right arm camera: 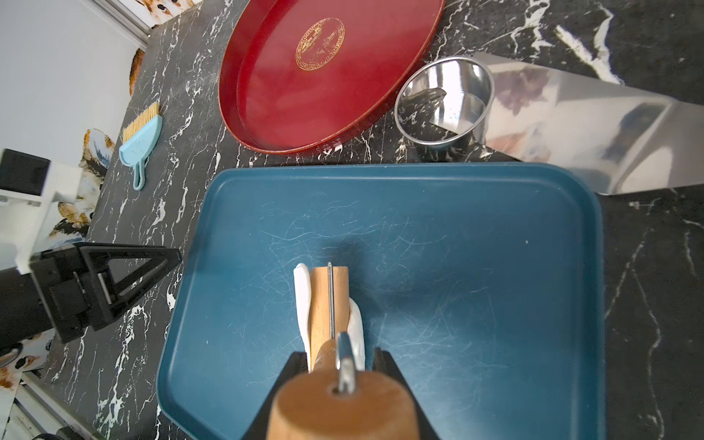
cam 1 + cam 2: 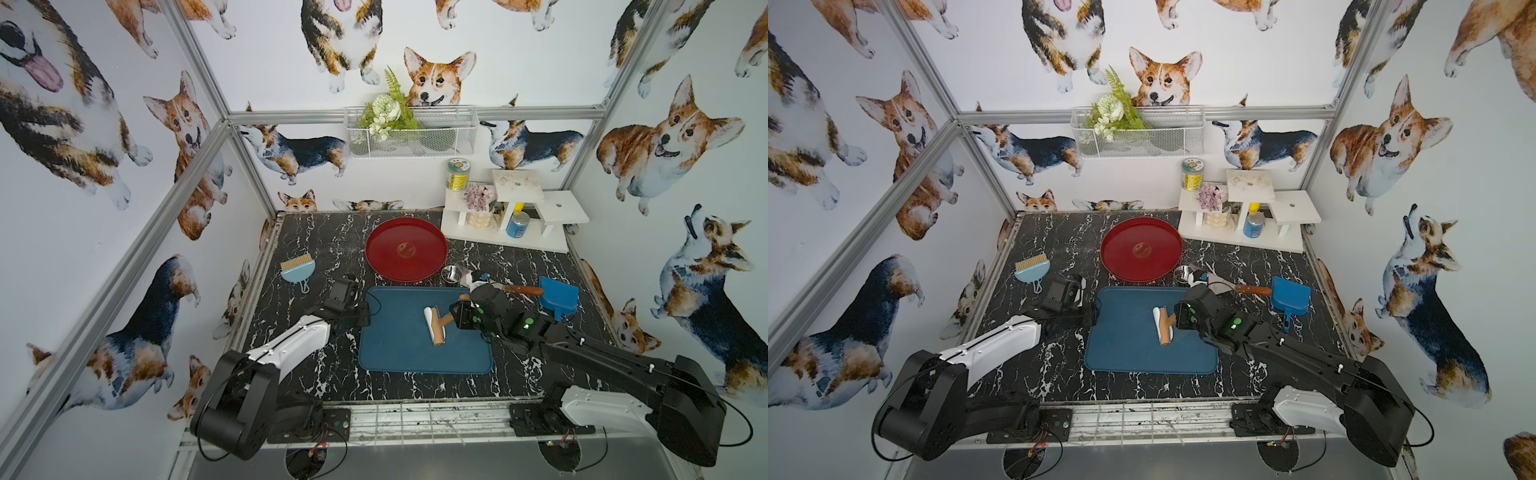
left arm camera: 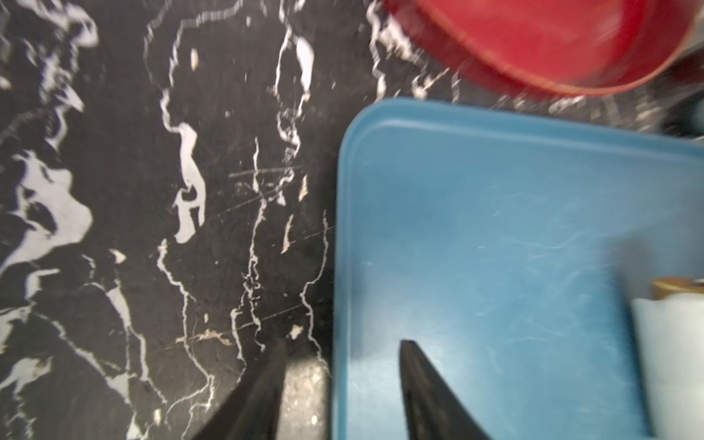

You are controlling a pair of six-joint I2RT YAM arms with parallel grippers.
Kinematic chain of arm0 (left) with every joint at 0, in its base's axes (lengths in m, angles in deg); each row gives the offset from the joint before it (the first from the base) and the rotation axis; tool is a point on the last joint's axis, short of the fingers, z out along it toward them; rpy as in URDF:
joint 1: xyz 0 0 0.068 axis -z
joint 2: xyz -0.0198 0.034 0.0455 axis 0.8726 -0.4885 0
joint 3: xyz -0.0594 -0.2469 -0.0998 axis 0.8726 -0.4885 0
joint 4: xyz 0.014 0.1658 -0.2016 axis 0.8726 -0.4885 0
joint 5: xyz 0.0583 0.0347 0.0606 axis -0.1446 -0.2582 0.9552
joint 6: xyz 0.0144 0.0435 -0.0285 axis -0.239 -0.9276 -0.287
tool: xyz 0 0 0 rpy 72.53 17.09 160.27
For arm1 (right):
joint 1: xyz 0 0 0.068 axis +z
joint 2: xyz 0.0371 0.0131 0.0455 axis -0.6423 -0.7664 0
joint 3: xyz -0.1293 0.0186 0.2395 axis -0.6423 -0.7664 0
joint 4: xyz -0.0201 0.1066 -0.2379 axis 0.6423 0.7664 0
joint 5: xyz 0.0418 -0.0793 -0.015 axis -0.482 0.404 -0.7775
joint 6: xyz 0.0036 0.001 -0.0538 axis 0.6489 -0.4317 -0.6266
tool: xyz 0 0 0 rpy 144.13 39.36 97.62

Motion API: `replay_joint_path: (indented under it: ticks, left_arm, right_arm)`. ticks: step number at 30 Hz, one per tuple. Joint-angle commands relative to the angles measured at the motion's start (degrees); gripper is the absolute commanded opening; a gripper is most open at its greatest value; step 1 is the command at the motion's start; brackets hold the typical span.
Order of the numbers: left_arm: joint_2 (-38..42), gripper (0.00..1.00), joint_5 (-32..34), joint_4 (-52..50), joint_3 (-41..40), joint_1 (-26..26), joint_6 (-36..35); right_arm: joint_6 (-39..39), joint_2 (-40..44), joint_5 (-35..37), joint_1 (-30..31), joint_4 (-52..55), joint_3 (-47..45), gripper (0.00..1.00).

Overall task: Roll out the dumpling wrappers from the dough
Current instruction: Flatten out the dough on the work surface, then pick up the dumpling mold from the center of the board.

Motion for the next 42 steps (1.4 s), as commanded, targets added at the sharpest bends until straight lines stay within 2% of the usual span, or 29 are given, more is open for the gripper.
replay_joint_path:
  ticks: [1,4,7,16,27,35,42]
  left_arm:
    - [2.3,0.67,0.1,-1.5,2.6,0.0,0.5]
    - [2.2,0.69,-2.3,-1.8,6.0,0.9,0.9]
    - [0.2,0.75,-2.7,-0.4,10.6,3.8,1.2]
    - [-16.8,0.76,-1.7,1.3,26.0,13.7,2.1]
    - [-36.6,0.67,-4.3,1.6,43.3,18.5,2.8]
    - [-46.2,0.61,-2.9,-1.6,53.2,21.0,2.6]
    - [-49.9,0.57,-0.3,-2.6,56.2,21.7,2.7]
  right_arm:
    - [-1.5,0.9,0.7,0.0,3.1,-0.7,0.00]
    - [-1.9,3.3,0.3,0.0,1.1,-1.4,0.00]
    - [-2.5,5.5,0.2,0.0,-0.5,-2.0,0.00]
    - [-3.3,9.0,-1.4,-0.1,-1.6,-2.2,0.00]
    - [-1.6,11.6,-1.7,-0.3,-0.2,-4.6,0.00]
    - [-1.5,13.3,-1.6,-0.7,0.4,-6.1,0.00]
    - [-1.3,13.7,-1.8,-0.9,0.1,-6.4,0.00]
